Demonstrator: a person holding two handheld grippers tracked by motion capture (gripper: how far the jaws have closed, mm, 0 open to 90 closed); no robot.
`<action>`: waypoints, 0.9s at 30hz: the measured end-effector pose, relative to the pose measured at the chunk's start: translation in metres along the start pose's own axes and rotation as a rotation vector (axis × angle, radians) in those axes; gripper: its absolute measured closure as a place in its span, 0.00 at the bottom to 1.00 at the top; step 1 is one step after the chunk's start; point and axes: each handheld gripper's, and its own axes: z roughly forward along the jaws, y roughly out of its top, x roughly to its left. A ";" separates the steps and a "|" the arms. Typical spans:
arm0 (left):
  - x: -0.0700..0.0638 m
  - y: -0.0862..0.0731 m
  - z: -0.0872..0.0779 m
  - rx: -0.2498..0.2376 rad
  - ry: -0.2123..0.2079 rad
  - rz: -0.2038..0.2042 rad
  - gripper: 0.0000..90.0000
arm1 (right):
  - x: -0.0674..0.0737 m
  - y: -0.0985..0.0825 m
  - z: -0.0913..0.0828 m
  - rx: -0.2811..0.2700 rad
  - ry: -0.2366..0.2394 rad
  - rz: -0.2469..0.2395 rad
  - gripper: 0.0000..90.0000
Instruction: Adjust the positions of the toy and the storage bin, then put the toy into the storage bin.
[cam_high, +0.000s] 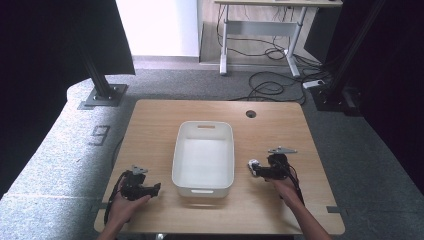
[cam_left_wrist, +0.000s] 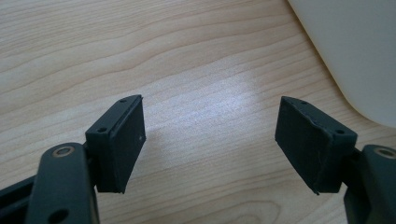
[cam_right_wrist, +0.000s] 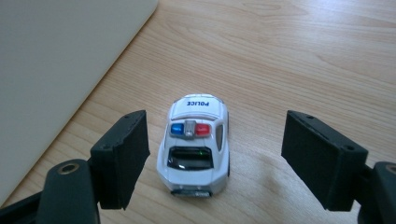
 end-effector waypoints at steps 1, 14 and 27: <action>0.000 0.000 0.000 -0.001 0.000 -0.001 0.28 | 0.000 -0.001 -0.004 -0.014 0.005 -0.007 0.25; -0.001 -0.001 -0.002 -0.001 0.011 0.001 0.28 | -0.014 -0.010 -0.028 -0.066 0.002 -0.003 0.26; -0.003 0.000 -0.003 -0.005 0.016 0.007 0.28 | -0.010 -0.007 -0.022 -0.048 0.023 -0.063 0.30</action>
